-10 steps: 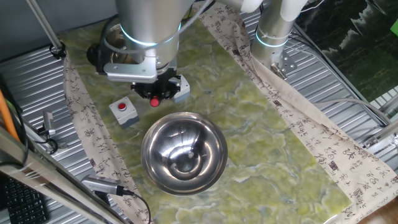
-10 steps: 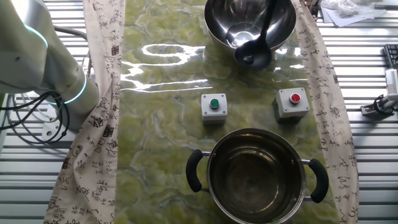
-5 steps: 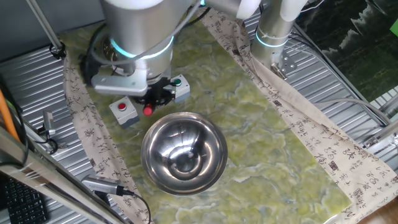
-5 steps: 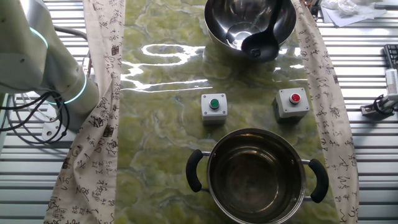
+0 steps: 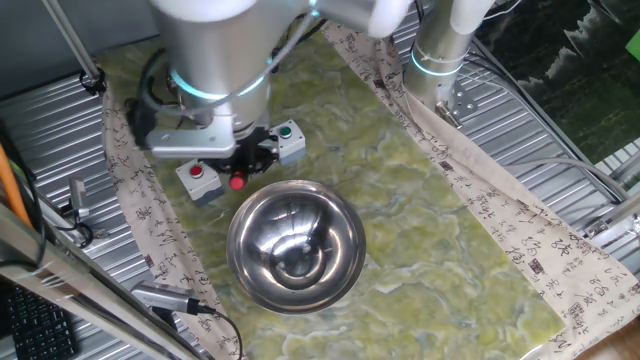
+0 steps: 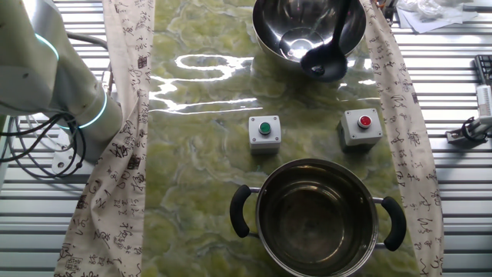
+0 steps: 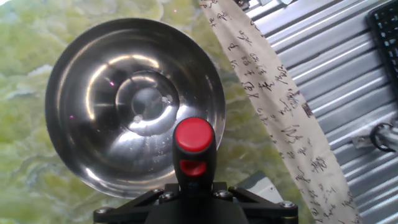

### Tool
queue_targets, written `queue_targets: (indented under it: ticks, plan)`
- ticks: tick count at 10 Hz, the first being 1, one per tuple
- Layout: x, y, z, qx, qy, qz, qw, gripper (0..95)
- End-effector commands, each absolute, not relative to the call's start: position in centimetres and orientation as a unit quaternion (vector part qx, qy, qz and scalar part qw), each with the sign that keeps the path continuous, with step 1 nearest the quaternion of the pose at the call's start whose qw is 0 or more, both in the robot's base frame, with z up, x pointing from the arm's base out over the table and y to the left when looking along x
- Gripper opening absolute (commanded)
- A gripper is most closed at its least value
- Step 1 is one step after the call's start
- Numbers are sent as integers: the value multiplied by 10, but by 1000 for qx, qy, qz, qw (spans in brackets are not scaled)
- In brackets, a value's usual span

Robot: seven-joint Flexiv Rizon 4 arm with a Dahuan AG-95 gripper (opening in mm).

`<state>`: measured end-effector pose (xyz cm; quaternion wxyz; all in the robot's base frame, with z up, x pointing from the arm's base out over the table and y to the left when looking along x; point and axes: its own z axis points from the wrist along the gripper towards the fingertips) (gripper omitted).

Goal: Scoop water with a large spoon from one bowl to another

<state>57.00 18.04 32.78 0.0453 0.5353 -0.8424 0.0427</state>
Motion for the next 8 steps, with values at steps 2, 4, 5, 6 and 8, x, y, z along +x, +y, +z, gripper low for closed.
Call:
queue_targets:
  ticks: [2,4,5,6,8]
  plan:
    - [572,178,322,534,-843,46,41,0]
    - [574,179,323,534,-843,45,42,0]
    - [574,179,323,534,-843,47,45,0]
    - [574,179,323,534,-843,48,44,0]
    - [574,179,323,538,-840,54,37,0]
